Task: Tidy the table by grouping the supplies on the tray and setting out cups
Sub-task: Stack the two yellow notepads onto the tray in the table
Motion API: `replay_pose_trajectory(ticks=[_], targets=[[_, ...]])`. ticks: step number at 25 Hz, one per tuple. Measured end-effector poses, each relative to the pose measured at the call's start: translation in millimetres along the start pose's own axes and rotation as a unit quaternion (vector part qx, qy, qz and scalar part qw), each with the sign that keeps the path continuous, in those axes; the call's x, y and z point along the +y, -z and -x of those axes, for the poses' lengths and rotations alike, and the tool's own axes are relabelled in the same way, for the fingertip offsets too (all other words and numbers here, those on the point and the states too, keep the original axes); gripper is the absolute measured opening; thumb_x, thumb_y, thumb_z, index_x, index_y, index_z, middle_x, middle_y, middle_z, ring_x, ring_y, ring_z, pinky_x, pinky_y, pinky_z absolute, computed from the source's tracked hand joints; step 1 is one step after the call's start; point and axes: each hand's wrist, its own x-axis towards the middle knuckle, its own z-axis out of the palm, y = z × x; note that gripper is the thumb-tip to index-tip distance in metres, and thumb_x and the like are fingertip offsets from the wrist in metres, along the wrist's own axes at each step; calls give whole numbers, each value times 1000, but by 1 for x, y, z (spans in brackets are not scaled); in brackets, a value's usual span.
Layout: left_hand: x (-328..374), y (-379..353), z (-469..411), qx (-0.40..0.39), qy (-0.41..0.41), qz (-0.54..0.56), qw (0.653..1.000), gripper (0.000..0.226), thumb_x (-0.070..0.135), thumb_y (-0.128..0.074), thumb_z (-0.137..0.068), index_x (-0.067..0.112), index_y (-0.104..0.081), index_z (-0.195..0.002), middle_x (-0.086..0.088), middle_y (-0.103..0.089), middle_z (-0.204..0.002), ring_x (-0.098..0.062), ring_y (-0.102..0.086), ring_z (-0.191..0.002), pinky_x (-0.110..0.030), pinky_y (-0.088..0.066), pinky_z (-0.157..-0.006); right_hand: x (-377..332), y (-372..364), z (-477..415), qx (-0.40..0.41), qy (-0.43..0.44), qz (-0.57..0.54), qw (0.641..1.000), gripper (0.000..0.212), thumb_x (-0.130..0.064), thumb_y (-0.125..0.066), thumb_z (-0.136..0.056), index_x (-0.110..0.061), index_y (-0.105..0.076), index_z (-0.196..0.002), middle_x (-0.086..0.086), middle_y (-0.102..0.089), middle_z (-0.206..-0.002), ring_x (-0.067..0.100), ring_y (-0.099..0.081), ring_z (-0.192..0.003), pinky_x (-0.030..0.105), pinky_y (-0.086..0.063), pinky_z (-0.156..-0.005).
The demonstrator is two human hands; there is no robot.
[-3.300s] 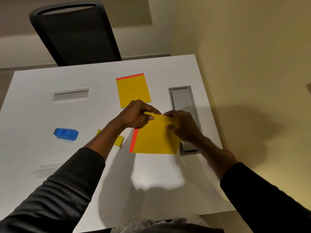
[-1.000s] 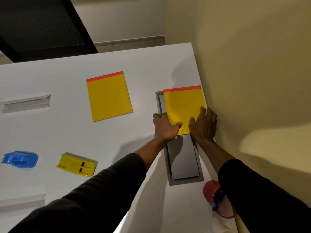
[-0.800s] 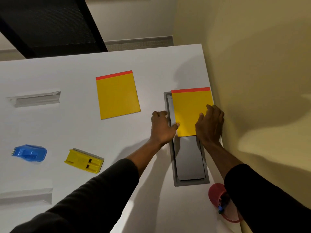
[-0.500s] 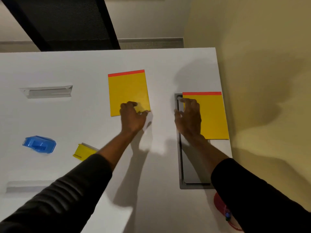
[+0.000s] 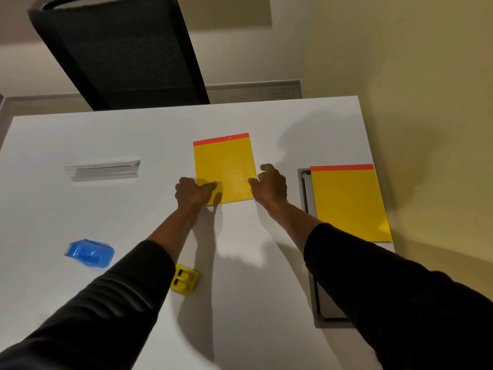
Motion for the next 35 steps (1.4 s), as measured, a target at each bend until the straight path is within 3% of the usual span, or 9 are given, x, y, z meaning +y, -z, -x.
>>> replay_pose_trajectory(ticks=[5, 9, 11, 13, 15, 21, 28, 31, 35], targets=[[-6, -3, -8, -26, 59, 85, 994, 75, 42, -89, -81, -5, -61, -132, -22, -66, -132, -42, -63, -120, -42, -47, -80, -1, -5, -11, -32, -66, -20, 997, 71, -32, -84, -84, -12, -53, -144, 15, -58, -138, 35, -60, -124, 50, -54, -103], [-8, -7, 8, -41, 51, 84, 994, 32, 29, -89, -85, 7, -66, -86, -15, -65, -92, -34, -65, -89, -43, -56, -79, 9, 2, -4, -12, -61, 34, 997, 48, -14, -76, -90, -13, -60, -136, 16, -51, -136, 35, -62, -112, 35, -55, -91], [-11, -10, 21, -29, 11, 50, 998, 33, 24, -87, -87, 10, -61, -72, -14, -62, -80, -27, -60, -72, -39, -51, -72, 10, 4, 4, 2, -54, 40, 998, 47, -5, -71, -92, -11, -57, -137, 16, -48, -137, 34, -61, -112, 31, -51, -88], [-12, -16, 39, -17, -24, 30, 999, 31, 26, -86, -87, 5, -64, -83, -14, -63, -83, -25, -58, -72, -33, -46, -66, 16, 13, 17, 25, -32, 24, 999, 47, -2, -70, -93, -11, -55, -136, 14, -50, -137, 32, -61, -115, 35, -52, -95], [-10, -21, 58, -10, -31, 44, 998, 40, 26, -86, -87, 5, -65, -113, -12, -67, -104, -27, -63, -92, -31, -47, -66, 23, 25, 28, 50, -5, -3, 999, 44, -2, -71, -93, -12, -57, -134, 12, -56, -133, 28, -62, -116, 35, -54, -93], [6, -52, 120, -34, -119, 39, 992, 68, 16, -87, -87, 8, -53, -146, -6, -63, -123, -29, -63, -113, -46, -58, -97, 49, 88, 59, 141, 30, -26, 989, 42, -4, -78, -89, -9, -63, -128, 14, -63, -125, 29, -64, -113, 32, -52, -86], [32, -105, 181, -72, -177, 40, 981, 63, 16, -85, -82, 11, -59, -140, -13, -65, -126, -28, -66, -107, -43, -59, -93, 99, 165, 80, 205, 47, -9, 977, 57, 2, -78, -86, -12, -60, -138, 12, -62, -124, 27, -63, -113, 42, -57, -93], [40, -134, 202, -86, -165, 33, 982, 68, 18, -85, -74, 13, -61, -137, -11, -67, -123, -30, -69, -105, -51, -61, -96, 126, 186, 87, 231, 29, 3, 973, 58, 6, -77, -86, -9, -60, -139, 14, -62, -128, 29, -63, -117, 40, -57, -96], [45, -166, 219, -94, -152, 15, 984, 72, 5, -86, -74, 8, -57, -140, -12, -65, -130, -32, -67, -114, -45, -59, -96, 152, 198, 92, 245, -3, 52, 968, 58, 10, -73, -88, -5, -58, -142, 16, -58, -131, 32, -62, -118, 29, -50, -95]])
